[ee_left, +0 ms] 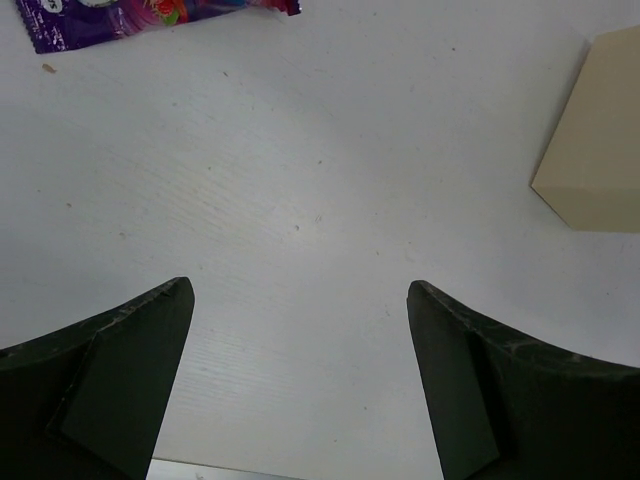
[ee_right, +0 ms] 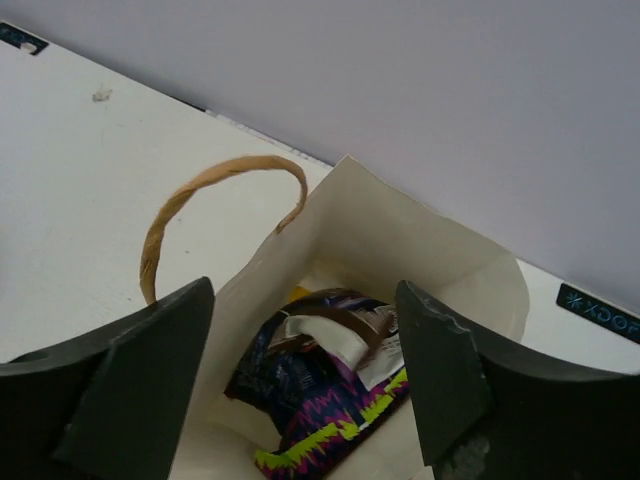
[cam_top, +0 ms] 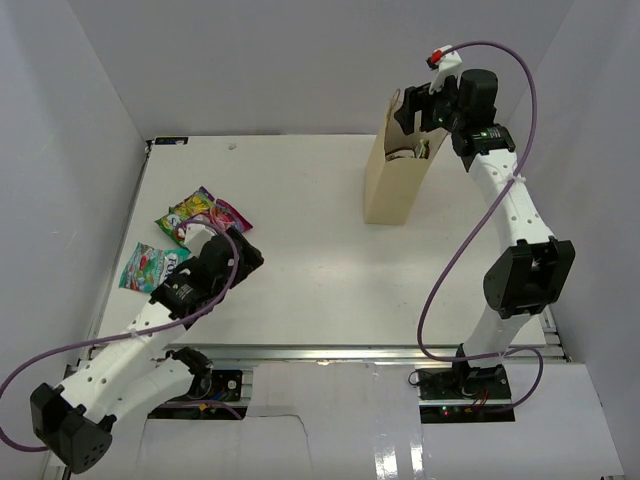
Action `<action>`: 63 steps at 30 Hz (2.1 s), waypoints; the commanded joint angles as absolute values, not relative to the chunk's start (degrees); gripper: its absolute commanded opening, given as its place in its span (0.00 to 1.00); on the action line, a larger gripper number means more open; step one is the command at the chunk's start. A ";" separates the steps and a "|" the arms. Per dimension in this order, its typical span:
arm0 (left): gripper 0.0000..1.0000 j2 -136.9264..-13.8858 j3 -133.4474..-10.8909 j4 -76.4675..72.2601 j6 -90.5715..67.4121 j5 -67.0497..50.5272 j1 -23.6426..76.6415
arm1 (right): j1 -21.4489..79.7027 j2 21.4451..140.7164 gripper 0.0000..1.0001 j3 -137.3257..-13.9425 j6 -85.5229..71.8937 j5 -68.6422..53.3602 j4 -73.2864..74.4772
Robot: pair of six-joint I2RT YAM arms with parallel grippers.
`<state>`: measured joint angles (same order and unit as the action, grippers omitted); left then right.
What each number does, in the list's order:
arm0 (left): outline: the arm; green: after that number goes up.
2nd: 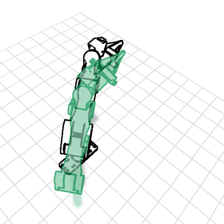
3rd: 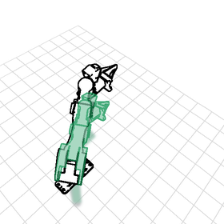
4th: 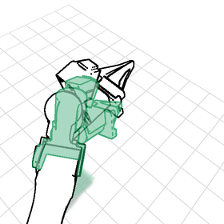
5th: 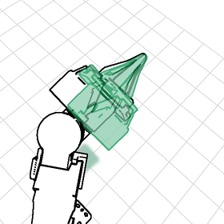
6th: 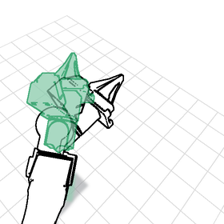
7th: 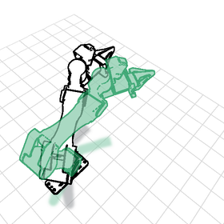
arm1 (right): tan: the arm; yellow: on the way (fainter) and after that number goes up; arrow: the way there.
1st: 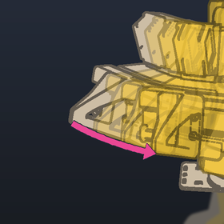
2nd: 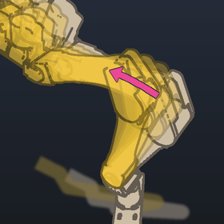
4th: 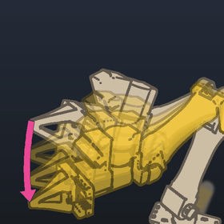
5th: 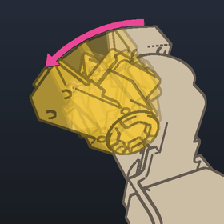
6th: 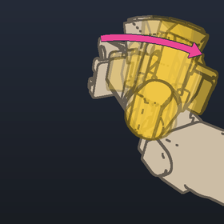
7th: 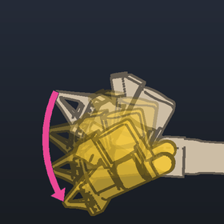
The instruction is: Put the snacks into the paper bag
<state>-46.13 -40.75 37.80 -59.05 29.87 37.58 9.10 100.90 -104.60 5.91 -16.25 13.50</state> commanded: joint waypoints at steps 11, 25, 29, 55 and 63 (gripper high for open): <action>0.98 -71.26 -58.34 38.06 -48.61 10.37 5.20 | 6.68 81.93 0.98 -88.98 29.87 -46.40 29.69; 0.95 -102.91 -75.23 32.08 -36.74 -6.68 -8.00 | 6.59 62.23 0.98 -56.78 34.37 -47.63 31.11; 0.82 -105.55 -74.36 30.06 -37.27 -8.34 -8.00 | 6.59 62.84 0.98 -56.86 36.20 -50.27 32.25; 0.00 -86.49 -50.11 12.92 -31.46 -37.61 -4.94 | 31.20 77.07 0.95 -66.18 22.26 -39.56 23.23; 0.00 -82.00 -43.07 7.83 -35.06 -35.86 3.69 | 34.80 85.24 0.98 -66.09 -4.61 -25.69 10.99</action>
<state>-85.67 -44.56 11.79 -33.45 -34.28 1.56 34.04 82.91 -64.01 9.54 -33.15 18.09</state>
